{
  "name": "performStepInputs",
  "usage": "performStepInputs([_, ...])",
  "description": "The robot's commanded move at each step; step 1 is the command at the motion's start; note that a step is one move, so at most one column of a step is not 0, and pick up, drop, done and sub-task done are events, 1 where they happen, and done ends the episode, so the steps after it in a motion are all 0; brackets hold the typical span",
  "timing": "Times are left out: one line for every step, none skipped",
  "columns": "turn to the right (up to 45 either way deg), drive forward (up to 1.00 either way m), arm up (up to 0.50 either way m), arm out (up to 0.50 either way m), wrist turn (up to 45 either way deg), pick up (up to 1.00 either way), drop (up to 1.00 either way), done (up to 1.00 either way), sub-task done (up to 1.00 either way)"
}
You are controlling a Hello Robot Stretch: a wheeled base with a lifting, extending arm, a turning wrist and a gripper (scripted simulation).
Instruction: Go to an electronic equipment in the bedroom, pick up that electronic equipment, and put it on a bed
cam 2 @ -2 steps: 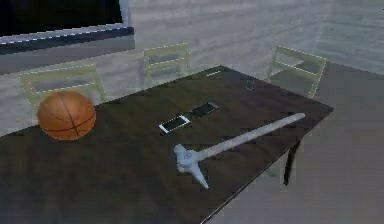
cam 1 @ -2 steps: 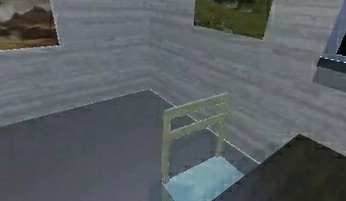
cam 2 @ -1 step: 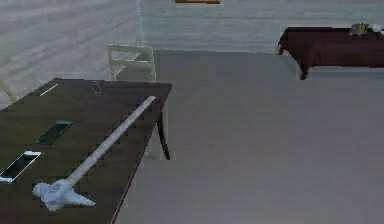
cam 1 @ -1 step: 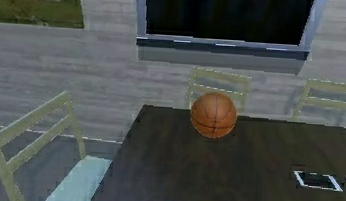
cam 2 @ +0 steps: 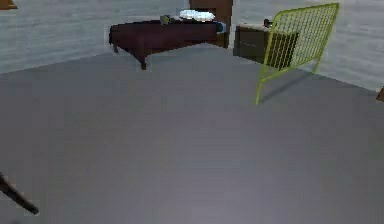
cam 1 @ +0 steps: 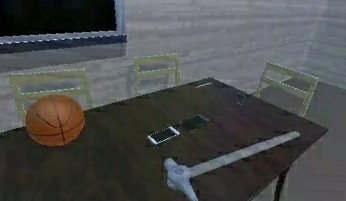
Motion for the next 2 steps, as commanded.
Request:
performStepInputs([45.0, 0.0, 0.0, 0.0, 0.0, 0.0, 0.0, 0.0, 0.0])
performStepInputs([3.0, 0.0, 0.0, 0.0, 0.0, 0.0, 0.0, 0.0, 0.0])
